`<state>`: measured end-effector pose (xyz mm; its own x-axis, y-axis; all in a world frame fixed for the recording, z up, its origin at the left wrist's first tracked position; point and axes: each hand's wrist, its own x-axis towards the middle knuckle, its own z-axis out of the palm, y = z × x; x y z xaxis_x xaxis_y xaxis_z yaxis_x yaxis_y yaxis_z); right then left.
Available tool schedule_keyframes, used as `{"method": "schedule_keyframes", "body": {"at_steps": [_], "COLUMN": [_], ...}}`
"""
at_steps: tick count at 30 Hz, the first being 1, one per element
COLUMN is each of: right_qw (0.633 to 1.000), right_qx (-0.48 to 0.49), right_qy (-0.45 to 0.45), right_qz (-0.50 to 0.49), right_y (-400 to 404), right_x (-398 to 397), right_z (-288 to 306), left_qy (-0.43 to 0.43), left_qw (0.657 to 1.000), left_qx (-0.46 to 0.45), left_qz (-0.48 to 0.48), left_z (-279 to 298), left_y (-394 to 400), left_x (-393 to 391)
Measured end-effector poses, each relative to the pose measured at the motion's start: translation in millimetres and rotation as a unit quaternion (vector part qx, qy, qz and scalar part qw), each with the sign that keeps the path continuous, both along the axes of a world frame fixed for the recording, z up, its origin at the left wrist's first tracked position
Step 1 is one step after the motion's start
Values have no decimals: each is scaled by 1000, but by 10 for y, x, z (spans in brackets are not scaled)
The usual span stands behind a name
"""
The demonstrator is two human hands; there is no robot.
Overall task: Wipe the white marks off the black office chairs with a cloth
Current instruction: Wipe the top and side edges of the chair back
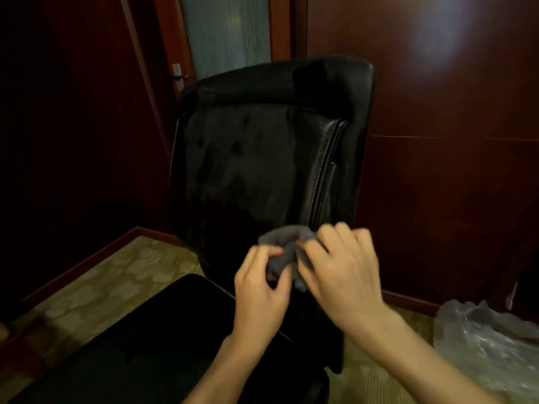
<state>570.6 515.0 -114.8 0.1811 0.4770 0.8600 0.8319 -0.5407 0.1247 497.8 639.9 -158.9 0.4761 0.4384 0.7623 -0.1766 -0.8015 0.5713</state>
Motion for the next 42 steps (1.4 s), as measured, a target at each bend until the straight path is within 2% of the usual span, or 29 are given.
{"method": "schedule_keyframes", "body": {"at_steps": [2, 5, 9, 14, 17, 19, 23, 26, 28, 32, 34, 38, 42], "right_qw": [999, 998, 998, 993, 990, 992, 991, 986, 983, 983, 979, 971, 948], "right_qx": [35, 60, 47, 53, 42, 49, 110, 141, 149, 76, 67, 134, 252], "right_qy": [-11, 3, 42, 101, 130, 118, 78, 87, 108, 168, 193, 185, 163], "right_qz": [-16, -31, -10, 14, 16, 21, 25, 5, 0, -7, 13, 68, 105], "right_y": [52, 82, 8, -45, -70, -77, 37, 141, 145, 22, -60, -77, -97], "right_x": [101, 142, -15, -251, -309, -292, -224, -197, -252, -386, -416, -308, -51], "right_z": [249, 340, -158, -941, -1254, -1217, -713, -596, -762, -1410, -1611, -1222, -415], "left_qy": [-29, -26, -12, 78, 129, 122, 29, 18, 40, 156, 180, 107, -35], "left_qw": [1000, 1000, 1000, 990, 981, 980, 991, 993, 993, 980, 972, 987, 993], "left_qx": [3, -6, -17, -118, -148, -157, -129, -114, -114, -125, -154, -123, -74], "left_qz": [2, -6, -16, -3, -9, -6, 0, -13, -16, -6, -12, -4, -90], "left_z": [279, 442, -42, -752, -950, -902, -511, -366, -467, -955, -1033, -588, 219], "left_y": [40, 43, -42, -123, -176, -177, -111, -85, -106, -160, -181, -198, -294], "left_x": [145, 239, 56, -198, -283, -290, -184, -92, -115, -297, -363, -374, -179]}}
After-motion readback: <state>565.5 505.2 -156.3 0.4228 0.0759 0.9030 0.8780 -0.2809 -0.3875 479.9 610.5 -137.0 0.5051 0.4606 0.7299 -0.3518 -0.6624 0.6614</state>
